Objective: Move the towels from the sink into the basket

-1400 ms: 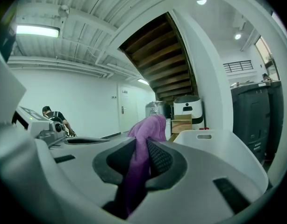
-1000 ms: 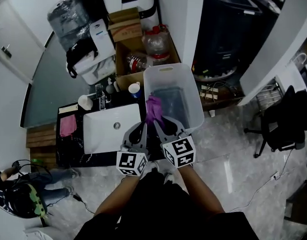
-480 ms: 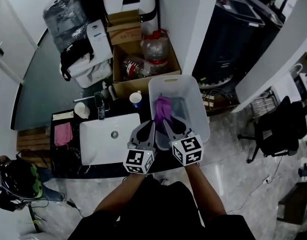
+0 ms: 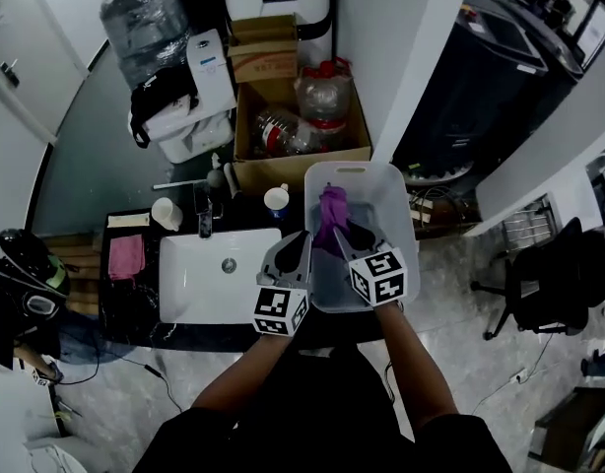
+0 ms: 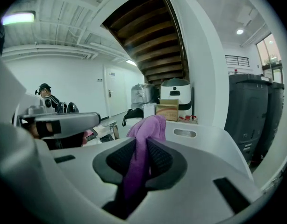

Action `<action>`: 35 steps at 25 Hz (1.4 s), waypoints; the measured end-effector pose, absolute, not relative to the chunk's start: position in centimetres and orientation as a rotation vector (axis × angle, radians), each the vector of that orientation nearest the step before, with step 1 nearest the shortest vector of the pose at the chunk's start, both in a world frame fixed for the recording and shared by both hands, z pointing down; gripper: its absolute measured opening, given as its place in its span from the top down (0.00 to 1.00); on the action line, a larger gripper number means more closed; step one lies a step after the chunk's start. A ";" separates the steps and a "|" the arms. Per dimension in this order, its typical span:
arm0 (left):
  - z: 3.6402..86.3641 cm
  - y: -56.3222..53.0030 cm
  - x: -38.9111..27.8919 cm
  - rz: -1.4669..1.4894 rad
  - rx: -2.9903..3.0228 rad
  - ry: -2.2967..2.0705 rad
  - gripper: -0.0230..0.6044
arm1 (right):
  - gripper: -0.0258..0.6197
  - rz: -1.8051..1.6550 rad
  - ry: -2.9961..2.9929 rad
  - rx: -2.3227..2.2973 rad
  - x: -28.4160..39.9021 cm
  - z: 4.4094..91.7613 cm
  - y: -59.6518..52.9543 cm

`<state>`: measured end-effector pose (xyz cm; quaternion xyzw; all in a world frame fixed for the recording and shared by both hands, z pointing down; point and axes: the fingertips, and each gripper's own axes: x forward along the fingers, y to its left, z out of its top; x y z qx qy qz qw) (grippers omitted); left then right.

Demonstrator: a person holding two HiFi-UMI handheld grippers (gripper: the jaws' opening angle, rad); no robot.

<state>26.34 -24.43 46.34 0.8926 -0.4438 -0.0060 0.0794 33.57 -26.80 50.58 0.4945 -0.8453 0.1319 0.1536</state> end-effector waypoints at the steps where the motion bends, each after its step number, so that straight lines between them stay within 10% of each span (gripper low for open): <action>1: 46.2 -24.7 26.4 -0.021 2.664 -1.343 0.94 | 0.84 0.383 -2.421 1.394 33.7 51.0 -27.4; 35: 48.0 -31.2 24.1 -0.015 2.548 -1.423 0.94 | 0.83 0.666 -2.174 1.103 32.7 71.5 -36.4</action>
